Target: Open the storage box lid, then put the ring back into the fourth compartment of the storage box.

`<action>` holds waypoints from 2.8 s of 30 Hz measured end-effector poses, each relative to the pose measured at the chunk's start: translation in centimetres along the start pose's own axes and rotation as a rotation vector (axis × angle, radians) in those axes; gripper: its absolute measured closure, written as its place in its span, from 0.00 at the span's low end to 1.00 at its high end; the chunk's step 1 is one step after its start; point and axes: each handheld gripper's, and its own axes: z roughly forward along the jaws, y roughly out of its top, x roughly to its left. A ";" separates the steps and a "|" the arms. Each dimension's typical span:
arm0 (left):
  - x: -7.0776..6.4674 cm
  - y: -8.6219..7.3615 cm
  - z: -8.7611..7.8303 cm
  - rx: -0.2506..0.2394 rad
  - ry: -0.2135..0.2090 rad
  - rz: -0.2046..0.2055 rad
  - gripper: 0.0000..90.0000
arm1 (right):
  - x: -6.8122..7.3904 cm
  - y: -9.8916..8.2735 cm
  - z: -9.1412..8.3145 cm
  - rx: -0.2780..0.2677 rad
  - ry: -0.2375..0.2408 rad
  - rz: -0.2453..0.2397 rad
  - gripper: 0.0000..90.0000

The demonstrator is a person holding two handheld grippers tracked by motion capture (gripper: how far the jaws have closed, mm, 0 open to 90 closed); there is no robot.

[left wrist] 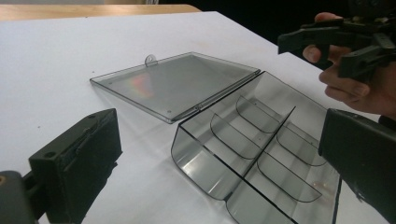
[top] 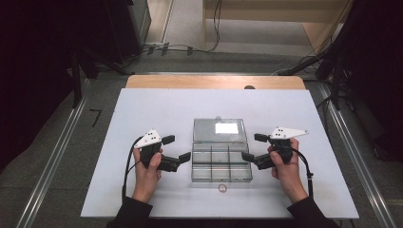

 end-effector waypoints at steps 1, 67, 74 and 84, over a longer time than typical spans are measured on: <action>-0.1 0.0 -0.2 0.000 0.002 0.006 0.00 | 0.2 -0.1 -0.2 -0.002 0.011 -0.006 0.00; 0.6 -6.6 -8.4 -0.054 0.133 0.010 0.00 | 11.0 -2.6 1.0 0.154 0.118 -0.249 0.70; 0.6 -6.6 -8.3 -0.049 0.131 0.013 0.00 | 11.9 -3.8 2.7 0.201 0.059 -0.272 0.77; 0.5 -6.6 -8.2 -0.042 0.124 0.013 0.00 | 11.9 -4.8 4.1 0.261 0.024 -0.272 0.84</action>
